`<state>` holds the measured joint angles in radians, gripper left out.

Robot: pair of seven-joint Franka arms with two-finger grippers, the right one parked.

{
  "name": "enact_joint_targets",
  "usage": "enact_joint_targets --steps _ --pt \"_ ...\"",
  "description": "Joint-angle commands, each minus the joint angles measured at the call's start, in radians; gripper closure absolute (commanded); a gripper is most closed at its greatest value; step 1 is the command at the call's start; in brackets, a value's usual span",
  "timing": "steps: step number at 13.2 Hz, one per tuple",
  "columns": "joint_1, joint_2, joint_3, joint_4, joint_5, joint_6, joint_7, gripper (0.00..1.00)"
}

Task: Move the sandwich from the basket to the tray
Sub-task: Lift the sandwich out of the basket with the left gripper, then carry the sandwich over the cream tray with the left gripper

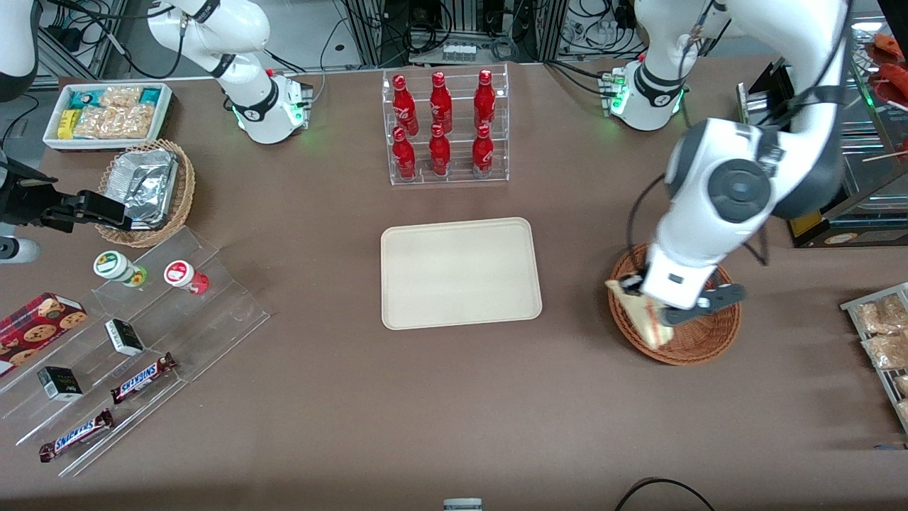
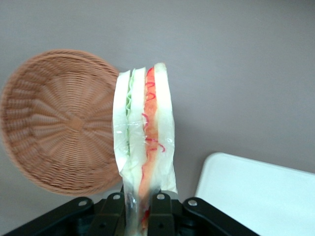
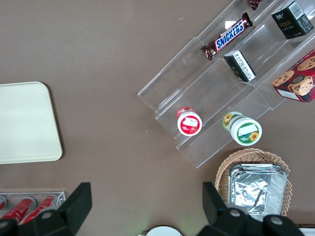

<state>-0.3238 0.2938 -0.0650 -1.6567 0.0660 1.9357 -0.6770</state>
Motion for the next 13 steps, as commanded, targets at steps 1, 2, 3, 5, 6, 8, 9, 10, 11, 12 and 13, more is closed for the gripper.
enact_joint_targets --steps 1,2,3,5,6,8,9,10,11,12,13 --pt "-0.111 0.067 0.011 0.058 0.028 -0.023 -0.006 1.0" --pt "-0.139 0.079 0.011 0.061 0.022 -0.02 -0.009 1.0" --pt "-0.155 0.087 0.01 0.067 0.015 -0.015 -0.012 1.0" --pt "-0.224 0.134 0.002 0.09 0.012 -0.014 -0.013 1.0" --pt "-0.242 0.166 0.001 0.116 0.009 -0.014 -0.013 1.0" --pt "-0.277 0.218 -0.009 0.132 0.009 -0.003 -0.012 1.0" --pt "-0.293 0.238 -0.012 0.132 0.009 0.02 -0.01 1.0" --pt "-0.294 0.252 -0.015 0.127 -0.008 0.064 -0.007 1.0" --pt "-0.299 0.269 -0.019 0.127 -0.035 0.096 -0.003 1.0" --pt "-0.31 0.287 -0.022 0.13 -0.04 0.106 -0.004 1.0" --pt "-0.325 0.297 -0.025 0.13 -0.043 0.123 -0.01 1.0"
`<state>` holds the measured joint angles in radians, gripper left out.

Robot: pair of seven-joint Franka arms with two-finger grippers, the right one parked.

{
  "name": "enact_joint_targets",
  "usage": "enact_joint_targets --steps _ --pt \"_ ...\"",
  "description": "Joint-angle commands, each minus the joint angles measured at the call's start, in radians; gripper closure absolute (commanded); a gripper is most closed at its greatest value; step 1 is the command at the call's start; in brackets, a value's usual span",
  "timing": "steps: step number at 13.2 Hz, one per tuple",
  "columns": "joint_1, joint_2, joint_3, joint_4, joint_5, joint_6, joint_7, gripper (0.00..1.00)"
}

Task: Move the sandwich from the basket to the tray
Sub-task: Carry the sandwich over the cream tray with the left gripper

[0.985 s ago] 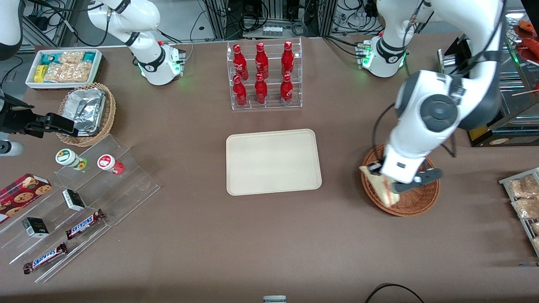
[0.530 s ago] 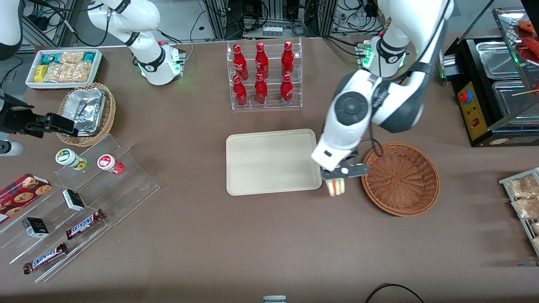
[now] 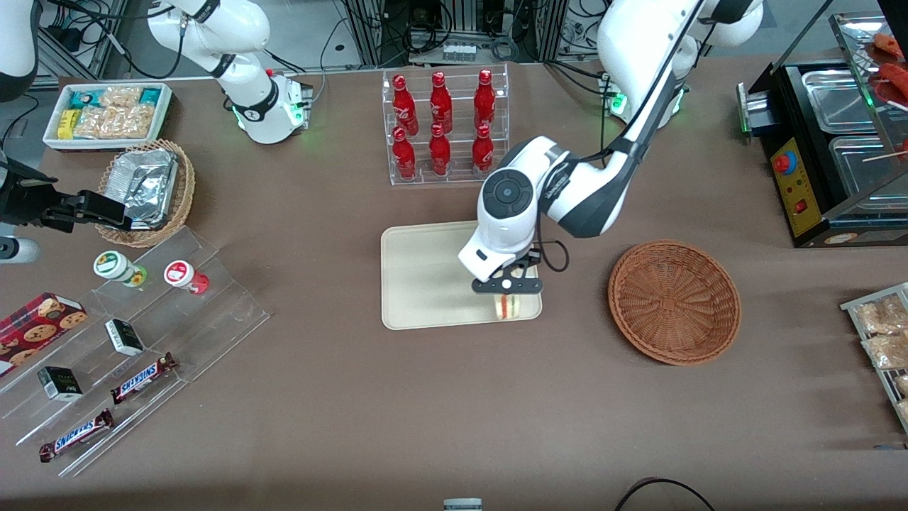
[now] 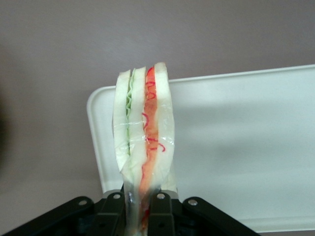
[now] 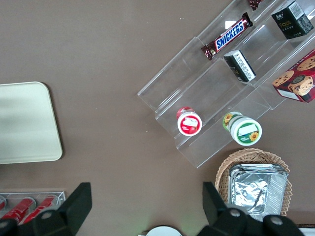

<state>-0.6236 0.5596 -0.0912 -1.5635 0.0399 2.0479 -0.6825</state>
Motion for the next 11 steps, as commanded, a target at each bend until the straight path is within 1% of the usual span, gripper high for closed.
enact_joint_targets --steps 1,2,3,11 --pt "-0.03 0.045 0.001 0.039 -0.028 0.04 -0.006 1.0" --pt "-0.033 0.057 -0.001 0.039 -0.052 0.064 -0.006 1.0" --pt "-0.051 0.072 -0.001 0.04 -0.06 0.081 -0.008 1.0" --pt "-0.08 0.126 -0.024 0.062 -0.06 0.109 -0.008 1.0"
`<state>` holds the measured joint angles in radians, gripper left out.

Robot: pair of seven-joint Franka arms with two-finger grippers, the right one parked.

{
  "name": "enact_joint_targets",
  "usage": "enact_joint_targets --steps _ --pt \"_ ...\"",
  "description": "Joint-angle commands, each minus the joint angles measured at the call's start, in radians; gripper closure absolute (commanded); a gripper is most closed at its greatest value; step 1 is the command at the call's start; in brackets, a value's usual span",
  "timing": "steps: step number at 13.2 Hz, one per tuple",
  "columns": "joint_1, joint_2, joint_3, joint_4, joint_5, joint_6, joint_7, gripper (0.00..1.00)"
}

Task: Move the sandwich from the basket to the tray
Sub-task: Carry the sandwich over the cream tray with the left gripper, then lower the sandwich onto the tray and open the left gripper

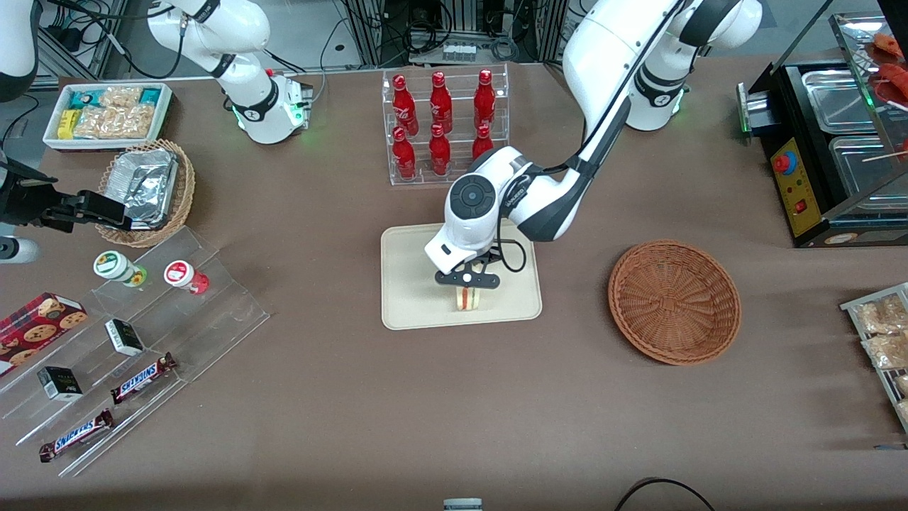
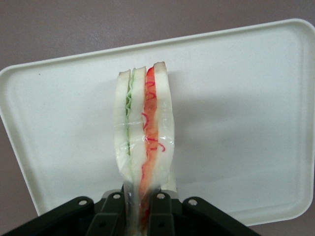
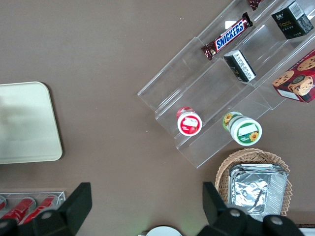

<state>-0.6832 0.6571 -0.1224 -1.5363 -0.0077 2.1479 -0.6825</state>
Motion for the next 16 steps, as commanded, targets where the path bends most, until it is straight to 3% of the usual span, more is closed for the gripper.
enact_joint_targets --steps 1,7,8,9,10,16 --pt "-0.024 0.035 0.007 0.033 -0.014 0.012 -0.017 1.0" --pt "-0.058 0.056 0.006 0.025 -0.011 0.037 -0.124 0.98" --pt "-0.062 0.064 0.006 0.025 -0.011 0.037 -0.124 0.64" --pt "-0.062 0.067 0.007 0.025 -0.006 0.037 -0.112 0.1" --pt "-0.062 0.067 0.006 0.025 -0.005 0.035 -0.109 0.0" --pt "-0.055 0.015 0.01 0.033 -0.006 -0.008 -0.124 0.0"
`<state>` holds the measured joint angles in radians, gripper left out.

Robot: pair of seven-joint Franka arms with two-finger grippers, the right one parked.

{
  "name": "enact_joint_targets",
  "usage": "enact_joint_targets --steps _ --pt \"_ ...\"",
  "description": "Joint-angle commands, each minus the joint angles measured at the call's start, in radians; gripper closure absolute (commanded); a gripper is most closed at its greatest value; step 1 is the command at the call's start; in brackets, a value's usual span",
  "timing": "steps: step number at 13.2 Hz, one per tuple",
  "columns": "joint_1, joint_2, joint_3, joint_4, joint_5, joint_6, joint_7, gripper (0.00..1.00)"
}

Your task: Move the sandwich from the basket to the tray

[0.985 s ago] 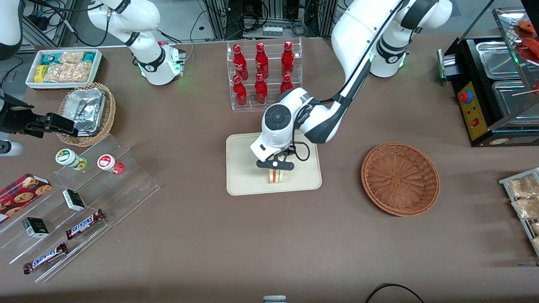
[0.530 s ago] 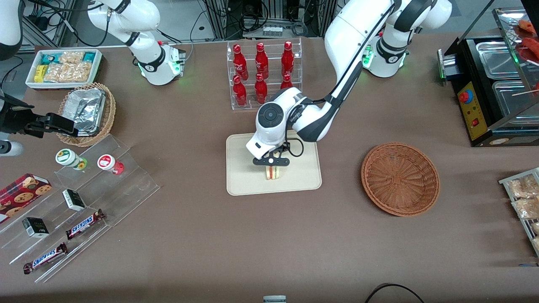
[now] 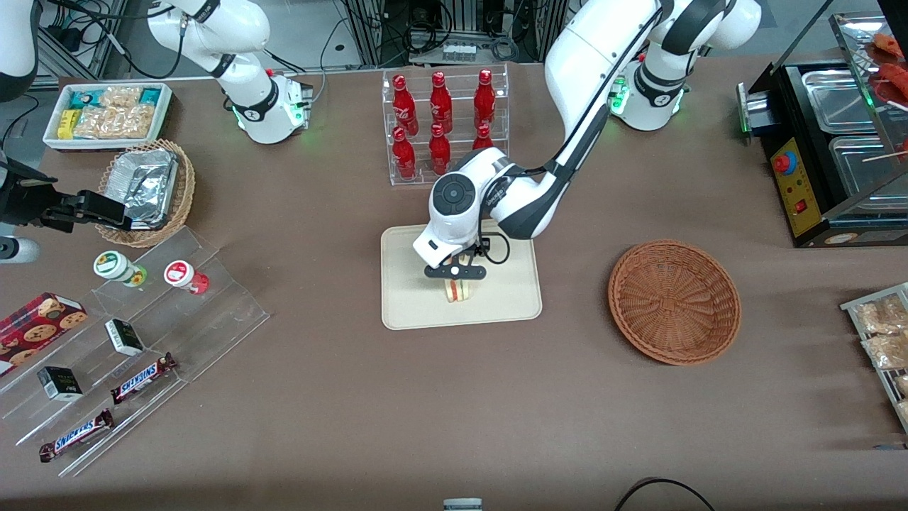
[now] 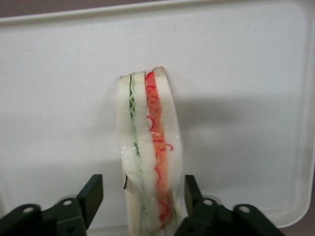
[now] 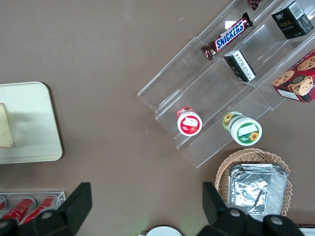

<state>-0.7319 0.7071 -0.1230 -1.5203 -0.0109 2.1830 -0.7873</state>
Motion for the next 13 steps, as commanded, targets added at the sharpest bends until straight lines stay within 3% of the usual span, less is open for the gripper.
enact_joint_targets --steps 1,6,10,13 --pt "-0.004 -0.064 0.014 0.019 -0.003 -0.077 -0.027 0.0" --pt "0.072 -0.237 0.026 0.009 0.003 -0.231 -0.087 0.0" --pt "0.207 -0.4 0.029 -0.014 0.008 -0.39 -0.069 0.0" --pt "0.304 -0.503 0.031 -0.083 0.008 -0.396 0.032 0.0"
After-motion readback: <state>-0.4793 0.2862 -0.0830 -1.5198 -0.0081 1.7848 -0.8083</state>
